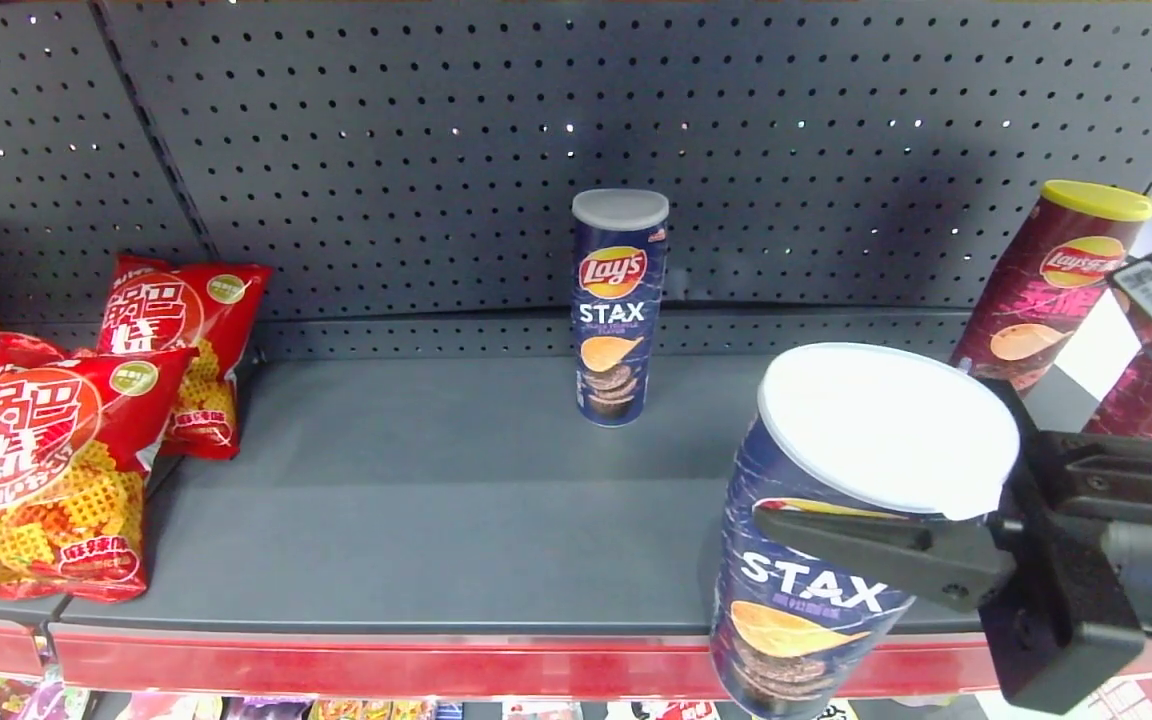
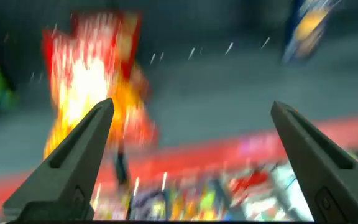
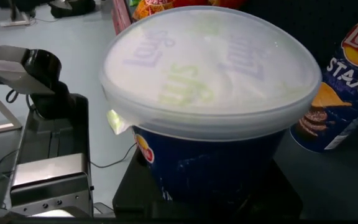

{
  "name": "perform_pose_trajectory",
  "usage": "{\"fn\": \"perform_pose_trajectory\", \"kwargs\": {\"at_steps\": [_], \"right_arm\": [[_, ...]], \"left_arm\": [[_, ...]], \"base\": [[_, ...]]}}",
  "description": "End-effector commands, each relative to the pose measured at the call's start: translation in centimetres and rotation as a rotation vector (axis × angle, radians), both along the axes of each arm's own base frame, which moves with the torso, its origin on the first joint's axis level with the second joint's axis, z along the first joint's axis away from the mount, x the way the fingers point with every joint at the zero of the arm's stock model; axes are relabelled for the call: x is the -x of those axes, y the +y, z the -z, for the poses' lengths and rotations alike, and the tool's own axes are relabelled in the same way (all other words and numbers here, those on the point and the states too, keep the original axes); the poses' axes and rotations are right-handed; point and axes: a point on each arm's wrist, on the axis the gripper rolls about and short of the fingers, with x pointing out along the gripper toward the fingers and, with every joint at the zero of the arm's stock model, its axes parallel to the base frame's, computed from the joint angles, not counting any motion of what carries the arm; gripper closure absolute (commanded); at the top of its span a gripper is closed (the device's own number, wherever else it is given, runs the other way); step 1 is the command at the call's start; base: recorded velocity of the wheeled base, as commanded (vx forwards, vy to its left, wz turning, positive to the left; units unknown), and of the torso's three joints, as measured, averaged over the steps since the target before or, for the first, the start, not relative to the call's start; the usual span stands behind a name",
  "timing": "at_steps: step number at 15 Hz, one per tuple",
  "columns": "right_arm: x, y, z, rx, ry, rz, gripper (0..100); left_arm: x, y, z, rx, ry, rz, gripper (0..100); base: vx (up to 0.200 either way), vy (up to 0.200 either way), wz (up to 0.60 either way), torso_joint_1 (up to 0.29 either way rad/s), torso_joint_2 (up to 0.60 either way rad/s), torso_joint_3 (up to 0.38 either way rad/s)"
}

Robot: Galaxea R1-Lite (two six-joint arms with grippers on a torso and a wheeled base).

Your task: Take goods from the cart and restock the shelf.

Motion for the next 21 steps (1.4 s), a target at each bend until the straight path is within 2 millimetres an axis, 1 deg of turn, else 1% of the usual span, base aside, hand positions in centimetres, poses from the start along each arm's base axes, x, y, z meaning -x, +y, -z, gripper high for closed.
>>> {"fn": "perform_pose_trajectory", "kwargs": {"at_steps": [1,2,3,4,5,6,7,8,9,11,12,13,14,15,17,19,21], "right_arm": [[-0.2,0.2,0.1,0.004,0.003,-0.002,100],[-0.4,0.4,0.1,0.005,0.005,0.000,100],[-0.5,0.5,0.1,0.006,0.012,0.001,100],[-0.7,0.7,-0.1,-0.001,0.011,0.001,100],[-1.0,0.9,-0.3,-0.004,0.011,0.004,100],[-1.2,1.0,-0.5,-0.011,0.014,0.008,100],[-1.3,1.1,-1.2,-0.033,0.012,0.012,100],[-1.5,1.3,-1.6,-0.043,0.015,0.020,100],[-1.8,1.5,-2.1,-0.063,0.030,0.026,100],[-2.3,1.9,-2.2,-0.066,0.036,0.028,100],[-2.5,2.1,-2.3,-0.067,0.035,0.027,100],[-2.9,2.5,-2.4,-0.067,0.037,0.029,100],[-2.9,2.5,-2.4,-0.067,0.037,0.029,100],[-3.7,2.6,-2.5,-0.067,0.037,0.045,100],[-4.7,2.8,-3.0,-0.083,0.034,0.064,100],[-4.9,3.0,-3.2,-0.090,0.037,0.064,100],[-5.0,3.0,-3.1,-0.087,0.041,0.064,100]], "left_arm": [[-7.4,-0.9,-10.0,-0.012,0.044,0.201,0],[-13.0,-1.7,-10.7,-0.070,0.076,0.281,0],[-15.5,-2.1,-10.5,-0.087,0.073,0.327,0],[-20.5,-3.3,-9.7,-0.104,0.054,0.431,0],[-22.9,-4.5,-9.3,-0.100,0.050,0.476,0],[-23.9,-5.1,-9.2,-0.095,0.057,0.501,0],[-25.6,-6.2,-9.7,-0.092,0.055,0.542,0],[-26.3,-7.3,-9.6,-0.094,0.058,0.580,0],[-26.9,-8.9,-9.2,-0.090,0.077,0.626,0],[-27.8,-10.4,-8.2,-0.084,0.113,0.655,0],[-28.3,-11.6,-8.3,-0.064,0.107,0.680,0],[-29.0,-12.1,-8.1,-0.056,0.101,0.688,0],[-29.1,-12.1,-8.1,-0.056,0.101,0.690,0],[-30.0,-12.4,-7.6,-0.059,0.106,0.694,0],[-31.0,-12.9,-6.1,-0.082,0.140,0.738,0],[-32.2,-13.4,-4.8,-0.116,0.159,0.770,0],[-33.0,-13.8,-4.0,-0.142,0.159,0.805,0]], "base": [[0.000,0.000,0.00,0.000,0.00,0.000],[0.000,0.000,0.00,0.000,0.00,0.000],[0.000,0.000,0.00,0.000,0.00,0.000],[0.000,0.000,0.00,0.000,0.00,0.000],[0.000,0.000,0.00,0.000,0.00,0.000],[0.000,0.000,0.00,0.000,0.00,0.000],[0.000,0.000,0.00,0.000,0.00,0.000],[0.000,0.000,0.00,0.000,0.00,0.000],[0.000,0.000,0.00,0.000,0.00,0.000],[0.000,0.000,0.00,0.000,0.00,0.000],[0.000,0.000,0.00,0.000,0.00,0.000],[0.000,0.000,0.00,0.000,0.00,0.000],[0.000,0.000,0.00,0.000,0.00,0.000],[0.000,0.000,0.00,0.000,0.00,0.000],[0.000,0.000,0.00,0.000,0.00,0.000],[0.000,0.000,0.00,0.000,0.00,0.000],[0.000,0.000,0.00,0.000,0.00,0.000]]}}
